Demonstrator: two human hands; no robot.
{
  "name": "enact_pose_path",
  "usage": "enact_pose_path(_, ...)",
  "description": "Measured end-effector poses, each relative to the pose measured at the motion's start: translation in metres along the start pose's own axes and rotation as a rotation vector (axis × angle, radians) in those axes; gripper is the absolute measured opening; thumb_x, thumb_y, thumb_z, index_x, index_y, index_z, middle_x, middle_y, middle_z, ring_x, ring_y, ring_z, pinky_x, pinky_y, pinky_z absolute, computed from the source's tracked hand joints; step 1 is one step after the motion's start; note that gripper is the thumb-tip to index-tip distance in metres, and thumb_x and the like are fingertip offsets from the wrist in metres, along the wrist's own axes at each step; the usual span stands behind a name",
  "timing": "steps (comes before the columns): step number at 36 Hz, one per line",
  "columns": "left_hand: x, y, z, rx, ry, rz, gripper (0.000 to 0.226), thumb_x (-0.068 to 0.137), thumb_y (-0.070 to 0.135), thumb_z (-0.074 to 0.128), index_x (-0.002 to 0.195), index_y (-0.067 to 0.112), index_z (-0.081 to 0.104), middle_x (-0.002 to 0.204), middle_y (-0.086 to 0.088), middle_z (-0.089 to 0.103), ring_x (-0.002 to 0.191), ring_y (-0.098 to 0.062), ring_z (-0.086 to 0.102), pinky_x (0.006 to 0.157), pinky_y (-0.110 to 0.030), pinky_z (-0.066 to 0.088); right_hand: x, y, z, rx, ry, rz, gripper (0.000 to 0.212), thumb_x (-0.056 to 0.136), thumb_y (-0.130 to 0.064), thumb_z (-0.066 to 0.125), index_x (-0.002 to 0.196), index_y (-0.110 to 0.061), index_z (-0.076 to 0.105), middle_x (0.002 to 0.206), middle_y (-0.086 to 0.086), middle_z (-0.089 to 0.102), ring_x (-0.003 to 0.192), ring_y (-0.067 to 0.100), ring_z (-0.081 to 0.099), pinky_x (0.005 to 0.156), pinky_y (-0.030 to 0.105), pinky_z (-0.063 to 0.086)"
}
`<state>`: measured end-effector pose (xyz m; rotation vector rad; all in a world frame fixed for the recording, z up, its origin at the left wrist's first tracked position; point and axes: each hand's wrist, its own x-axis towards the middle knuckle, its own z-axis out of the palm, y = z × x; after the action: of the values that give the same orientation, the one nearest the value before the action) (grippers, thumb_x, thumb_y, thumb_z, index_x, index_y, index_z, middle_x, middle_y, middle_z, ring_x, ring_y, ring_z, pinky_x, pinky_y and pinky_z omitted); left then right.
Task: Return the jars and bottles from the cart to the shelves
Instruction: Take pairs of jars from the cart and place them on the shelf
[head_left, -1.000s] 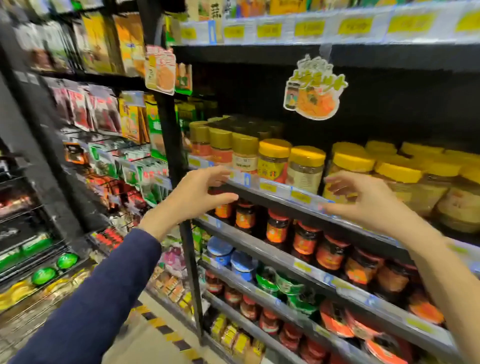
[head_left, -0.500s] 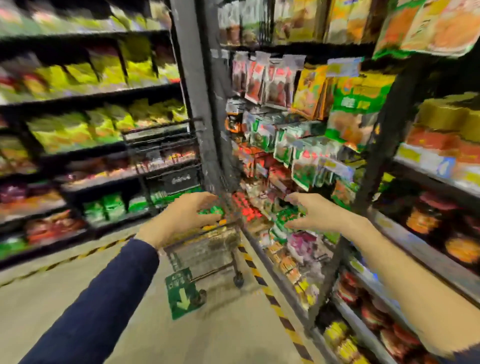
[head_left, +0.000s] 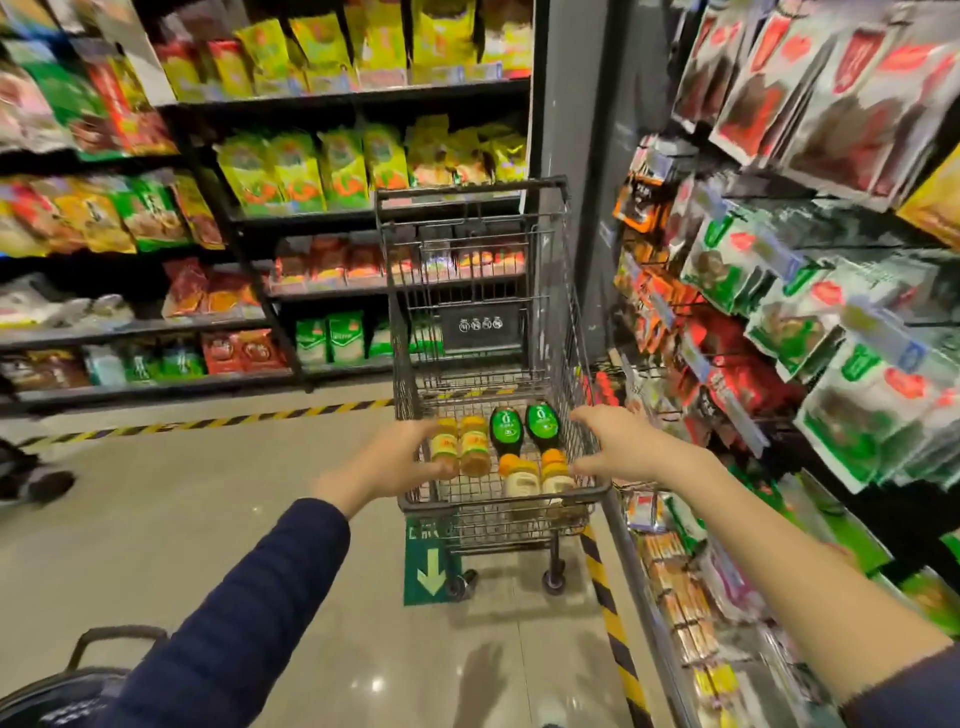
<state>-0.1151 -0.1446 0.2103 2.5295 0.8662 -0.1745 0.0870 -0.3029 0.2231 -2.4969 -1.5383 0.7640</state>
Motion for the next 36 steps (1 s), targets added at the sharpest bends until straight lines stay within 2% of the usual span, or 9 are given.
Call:
enact_pose_path(6,0.078,-0.011,0.022,-0.084,-0.067,-0.096,0.063,0.088,0.032,0.062,0.141,0.011,0.037,0.143,-0.009,0.046,0.129,-0.022,0.046,0.106,-0.036,0.040,0.077,0.034,-0.009,0.005,-0.104,-0.003,0.075,0.085,-0.034,0.064,0.145,-0.008,0.026,0.151,0.011,0.032,0.139,0.025,0.030,0.112,0.036,0.030)
enact_pose_path(14,0.152,-0.032,0.075,-0.182,-0.204,-0.165,0.056,0.085,0.034,0.065,0.134,0.016,0.046,0.134,-0.007,0.054,0.120,-0.023,0.053,0.100,-0.035,0.044,0.158,0.072,0.017,0.037,-0.217,0.037,0.076,0.084,-0.033,0.066,0.144,-0.006,0.028,0.145,0.015,0.040,0.133,0.029,0.039,0.106,0.041,0.038)
enact_pose_path(20,0.203,-0.043,0.125,-0.256,-0.305,-0.250,0.069,0.087,0.036,0.063,0.142,0.007,0.034,0.144,-0.013,0.044,0.132,-0.026,0.042,0.103,-0.029,0.034,0.207,0.096,0.055,0.164,-0.228,0.103,0.051,0.083,-0.023,0.065,0.129,-0.006,0.048,0.127,0.014,0.057,0.118,0.028,0.053,0.092,0.032,0.044)
enact_pose_path(24,0.237,-0.050,0.159,-0.435,-0.338,-0.329,0.062,0.082,0.034,0.069,0.132,0.007,0.045,0.130,-0.012,0.055,0.120,-0.027,0.052,0.098,-0.033,0.044,0.234,0.111,0.082,0.221,-0.315,0.162,0.063,0.086,-0.023,0.063,0.140,-0.010,0.035,0.141,0.011,0.044,0.131,0.028,0.042,0.103,0.033,0.036)
enact_pose_path(26,0.252,-0.053,0.175,-0.517,-0.356,-0.359,0.058,0.081,0.031,0.070,0.131,0.012,0.047,0.125,-0.009,0.057,0.117,-0.026,0.054,0.095,-0.035,0.047,0.246,0.120,0.096,0.256,-0.334,0.147,0.066,0.086,-0.022,0.064,0.142,-0.007,0.033,0.143,0.012,0.042,0.132,0.028,0.041,0.103,0.028,0.032)
enact_pose_path(28,0.264,-0.055,0.190,-0.591,-0.372,-0.403,0.063,0.078,0.033,0.073,0.133,0.019,0.045,0.122,-0.006,0.057,0.113,-0.025,0.056,0.093,-0.038,0.047,0.255,0.128,0.109,0.301,-0.306,0.164,0.055,0.084,-0.014,0.067,0.132,0.001,0.046,0.131,0.019,0.054,0.122,0.029,0.051,0.086,0.016,0.035)
enact_pose_path(30,0.278,-0.063,0.211,-0.603,-0.381,-0.454,0.076,0.071,0.041,0.075,0.135,0.019,0.041,0.128,-0.013,0.056,0.118,-0.030,0.054,0.097,-0.042,0.047,0.263,0.132,0.115,0.355,-0.336,0.198,0.037,0.081,-0.008,0.070,0.111,0.011,0.060,0.111,0.027,0.063,0.106,0.034,0.060,0.071,0.013,0.038)
enact_pose_path(33,0.296,-0.069,0.236,-0.734,-0.485,-0.564,0.078,0.079,0.020,0.074,0.141,0.006,0.030,0.141,-0.009,0.043,0.131,-0.030,0.042,0.107,-0.038,0.037,0.278,0.132,0.117,0.406,-0.328,0.221,0.036,0.083,-0.014,0.068,0.111,0.008,0.061,0.111,0.022,0.063,0.108,0.030,0.059,0.080,0.020,0.041)
enact_pose_path(36,0.308,-0.071,0.259,-0.748,-0.485,-0.634,0.073,0.078,0.026,0.074,0.138,0.007,0.037,0.137,-0.010,0.047,0.130,-0.029,0.044,0.106,-0.035,0.036,0.294,0.138,0.125,0.349,-0.353,0.212,0.040,0.087,-0.019,0.063,0.121,-0.001,0.056,0.124,0.015,0.059,0.118,0.029,0.053,0.089,0.028,0.038)
